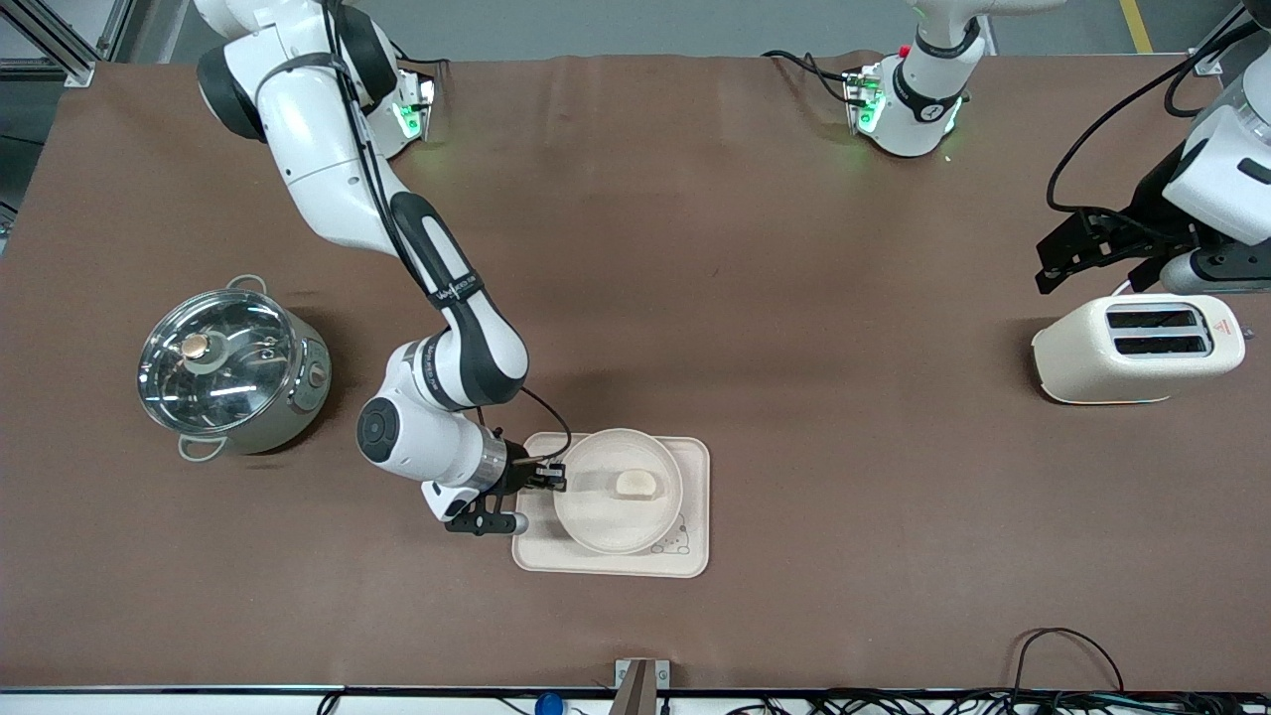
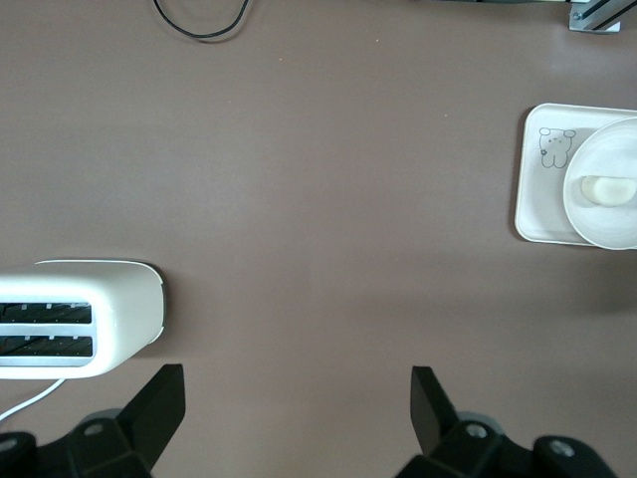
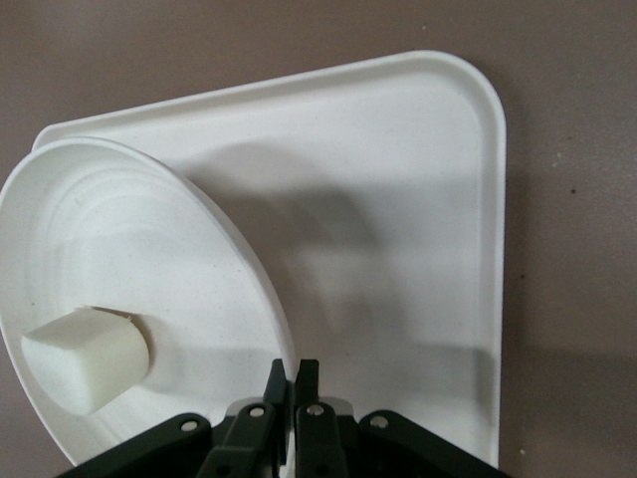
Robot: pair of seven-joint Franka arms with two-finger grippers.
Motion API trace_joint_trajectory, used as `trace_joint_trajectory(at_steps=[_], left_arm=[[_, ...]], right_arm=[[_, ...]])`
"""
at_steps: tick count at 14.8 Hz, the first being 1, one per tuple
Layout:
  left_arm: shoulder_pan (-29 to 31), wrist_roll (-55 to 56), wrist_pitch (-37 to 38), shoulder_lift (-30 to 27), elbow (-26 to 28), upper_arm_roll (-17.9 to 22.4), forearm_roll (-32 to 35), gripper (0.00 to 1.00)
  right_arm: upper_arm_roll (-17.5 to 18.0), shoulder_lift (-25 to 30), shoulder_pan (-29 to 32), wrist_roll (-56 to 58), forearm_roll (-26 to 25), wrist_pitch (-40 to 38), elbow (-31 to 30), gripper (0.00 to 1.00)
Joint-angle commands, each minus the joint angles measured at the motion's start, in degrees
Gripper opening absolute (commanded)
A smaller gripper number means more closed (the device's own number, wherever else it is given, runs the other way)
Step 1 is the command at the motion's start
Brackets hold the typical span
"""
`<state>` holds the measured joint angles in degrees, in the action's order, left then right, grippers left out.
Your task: Place bun in plate and plate on tray
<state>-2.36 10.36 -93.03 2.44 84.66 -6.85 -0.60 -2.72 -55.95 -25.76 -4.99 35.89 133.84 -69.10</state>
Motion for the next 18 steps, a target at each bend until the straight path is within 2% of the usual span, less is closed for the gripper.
trace_joint_trajectory(at_steps=[1,8,9,10,11,12,15,18], left_arm=[[0.16,-0.96,0.74,0.28,-0.99,0.08,-0.81,1.0],[0.16,-1.04,0.74,0.28,-0.9,0.08,-0.81,1.0],[0.16,-1.04,0.74,0.28,-0.9,0.08,-0.81,1.0],[0.16,-0.96,0.74,0.28,-0.9,0.08,-0.81,1.0],[0.16,-1.04,0.74,0.28,-0.9,0.08,-0.81,1.0],[0.16,-0.96,0.74,0.28,-0.9,0.08,-0.81,1.0],[0.16,-1.04,0.74,0.28,-0.9,0.08,-0.81,1.0],[0.16,-1.04,0.74,0.28,-0.82,0.08,-0.81,1.0]], right_arm=[[0.26,-0.47,0.45,0.33,1.29,-0.25,1.34,0.0],[0.26,-2.32,0.8,0.68,1.29,-0.07,1.69,0.03],[0.26,-2.32,0.8,0.94,1.29,-0.07,1.69,0.14],[0.26,-2.41,0.8,1.03,1.2,-0.07,1.77,0.37],[0.26,-2.32,0.8,0.94,1.2,-0.07,1.78,0.75],[0.17,-1.88,0.8,0.94,0.76,-0.16,1.69,1.0],[-0.79,3.46,1.59,0.77,-1.78,-4.18,1.34,1.0],[-4.48,9.52,1.86,0.86,-9.15,-12.18,1.42,1.0]])
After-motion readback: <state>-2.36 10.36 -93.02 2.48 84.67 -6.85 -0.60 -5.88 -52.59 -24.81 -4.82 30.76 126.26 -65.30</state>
